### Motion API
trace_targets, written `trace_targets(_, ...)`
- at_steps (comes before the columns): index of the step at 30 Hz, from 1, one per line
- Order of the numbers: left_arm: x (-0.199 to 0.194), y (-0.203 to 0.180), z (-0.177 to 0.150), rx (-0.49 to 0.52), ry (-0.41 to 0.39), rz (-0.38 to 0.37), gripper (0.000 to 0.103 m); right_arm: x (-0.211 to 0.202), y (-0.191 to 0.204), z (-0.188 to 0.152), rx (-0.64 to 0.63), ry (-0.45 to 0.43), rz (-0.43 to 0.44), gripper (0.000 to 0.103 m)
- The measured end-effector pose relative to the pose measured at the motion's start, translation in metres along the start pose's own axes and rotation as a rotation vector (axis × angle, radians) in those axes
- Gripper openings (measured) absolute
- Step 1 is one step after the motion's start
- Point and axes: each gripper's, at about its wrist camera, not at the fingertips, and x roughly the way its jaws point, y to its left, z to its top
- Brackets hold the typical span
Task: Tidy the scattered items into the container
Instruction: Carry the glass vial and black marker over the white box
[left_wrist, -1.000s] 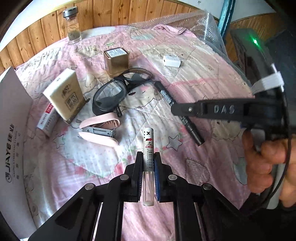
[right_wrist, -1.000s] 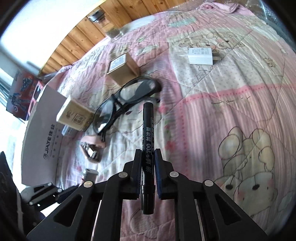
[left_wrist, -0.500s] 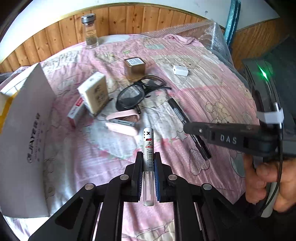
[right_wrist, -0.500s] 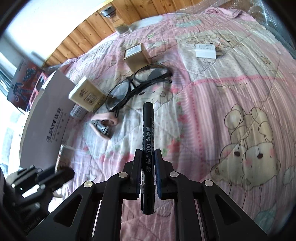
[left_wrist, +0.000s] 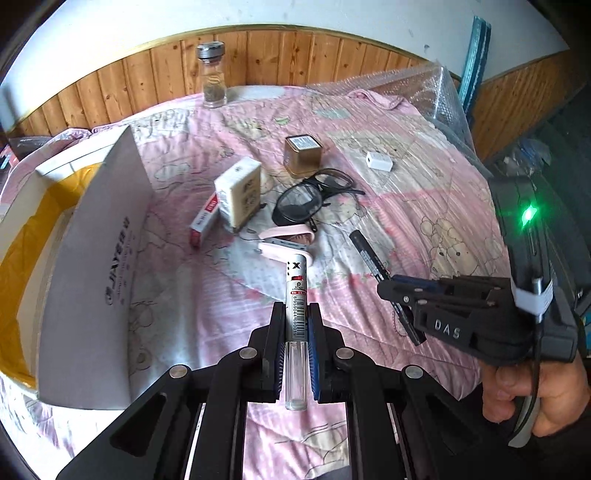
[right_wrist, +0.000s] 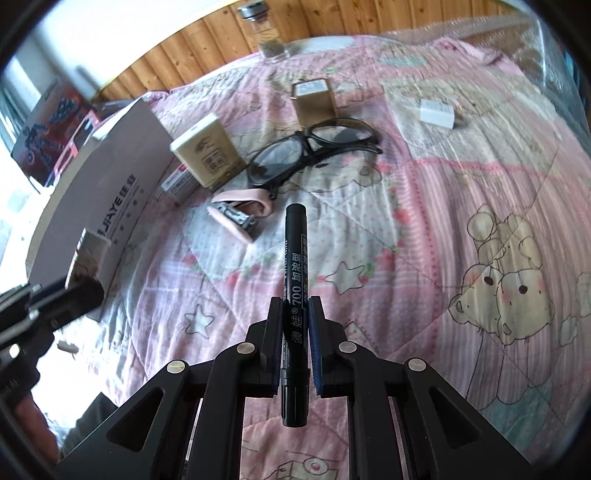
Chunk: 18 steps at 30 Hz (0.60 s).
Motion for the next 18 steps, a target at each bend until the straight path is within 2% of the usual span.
trace_targets(18,-0.044,0.054,-0.004,-0.067,-0.071,0.003,0.011,-0.019,0.093,0.000,-0.153,-0.031,0.024,0.014)
